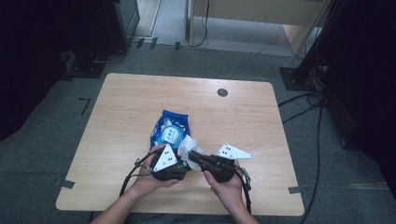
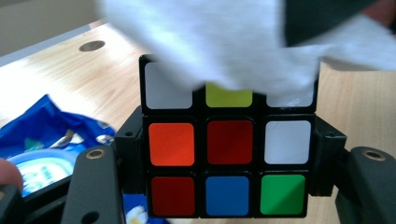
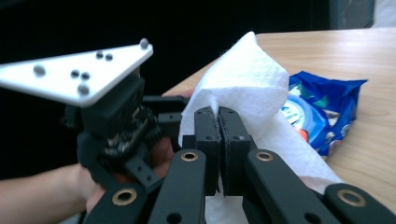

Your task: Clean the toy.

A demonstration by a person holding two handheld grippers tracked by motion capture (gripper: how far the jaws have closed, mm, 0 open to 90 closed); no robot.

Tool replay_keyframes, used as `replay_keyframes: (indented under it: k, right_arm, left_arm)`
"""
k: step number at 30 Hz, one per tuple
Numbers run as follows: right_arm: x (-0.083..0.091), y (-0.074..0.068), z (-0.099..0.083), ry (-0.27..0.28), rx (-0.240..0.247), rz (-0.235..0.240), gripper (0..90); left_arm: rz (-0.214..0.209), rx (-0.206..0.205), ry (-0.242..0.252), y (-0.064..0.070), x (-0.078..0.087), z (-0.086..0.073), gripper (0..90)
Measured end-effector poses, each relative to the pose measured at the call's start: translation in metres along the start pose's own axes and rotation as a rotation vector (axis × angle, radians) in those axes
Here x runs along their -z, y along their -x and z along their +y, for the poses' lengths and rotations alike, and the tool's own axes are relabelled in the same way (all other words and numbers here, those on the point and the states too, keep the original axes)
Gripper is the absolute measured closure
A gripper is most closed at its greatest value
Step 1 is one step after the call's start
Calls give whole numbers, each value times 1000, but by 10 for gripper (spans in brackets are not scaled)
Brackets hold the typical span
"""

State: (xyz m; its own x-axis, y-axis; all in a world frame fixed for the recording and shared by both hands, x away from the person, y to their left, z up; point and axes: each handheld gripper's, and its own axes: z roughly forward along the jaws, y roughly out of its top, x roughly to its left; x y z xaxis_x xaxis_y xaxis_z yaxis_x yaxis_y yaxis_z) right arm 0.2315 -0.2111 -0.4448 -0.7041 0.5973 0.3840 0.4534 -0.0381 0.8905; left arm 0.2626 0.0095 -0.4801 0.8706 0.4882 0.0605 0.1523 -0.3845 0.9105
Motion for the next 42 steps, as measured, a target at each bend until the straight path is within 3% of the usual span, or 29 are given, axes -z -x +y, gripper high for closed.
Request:
replay_keyframes:
  k: [2, 5, 9, 12, 14, 15, 17, 19, 22, 25, 27, 30, 33, 36, 42]
  right_arm:
    - [1, 3, -1, -4, 0, -23, 883]
    - [4, 18, -3, -6, -42, -71, 881]
    - [7, 44, -11, -73, -71, -205, 879]
    - [9, 59, -18, -97, -60, -296, 877]
    - [12, 63, -18, -82, -86, -305, 865]
    - [13, 62, -16, -71, -80, -306, 826]
    - [15, 57, -13, -30, -76, -334, 654]
    - [18, 48, -8, 21, -110, -318, 530]
    - [19, 31, 0, 94, -160, -238, 402]
    - [11, 15, 7, 104, -197, -170, 299]
    - [3, 7, 6, 86, -194, -187, 258]
    - [-6, 4, 2, 52, -204, -207, 252]
    - [-10, 9, -3, 20, -254, -210, 264]
    - [-13, 14, -7, 8, -305, -183, 314]
    - [-12, 17, -13, 1, -348, -150, 336]
  left_arm:
    - [5, 13, 9, -4, 3, 0, 339]
    - [6, 23, 27, -7, 7, 1, 338]
    - [2, 36, 55, -9, 10, 2, 338]
    - [7, 38, 47, -10, 9, 1, 338]
    - [15, 37, 39, -11, 8, 0, 338]
    - [19, 41, 38, -11, 8, 1, 338]
    - [29, 46, 42, -11, 7, 1, 338]
    - [35, 51, 41, -11, 6, 2, 338]
    - [47, 65, 48, -7, 5, 5, 338]
    - [58, 62, 43, -1, 5, 7, 338]
    - [80, 66, 39, 2, 3, 9, 338]
    - [102, 78, 32, 4, -2, 11, 338]
    - [97, 51, 23, 9, -6, 11, 338]
    - [92, 28, 17, 14, -10, 12, 338]
    - [66, 8, 20, 20, -12, 15, 337]
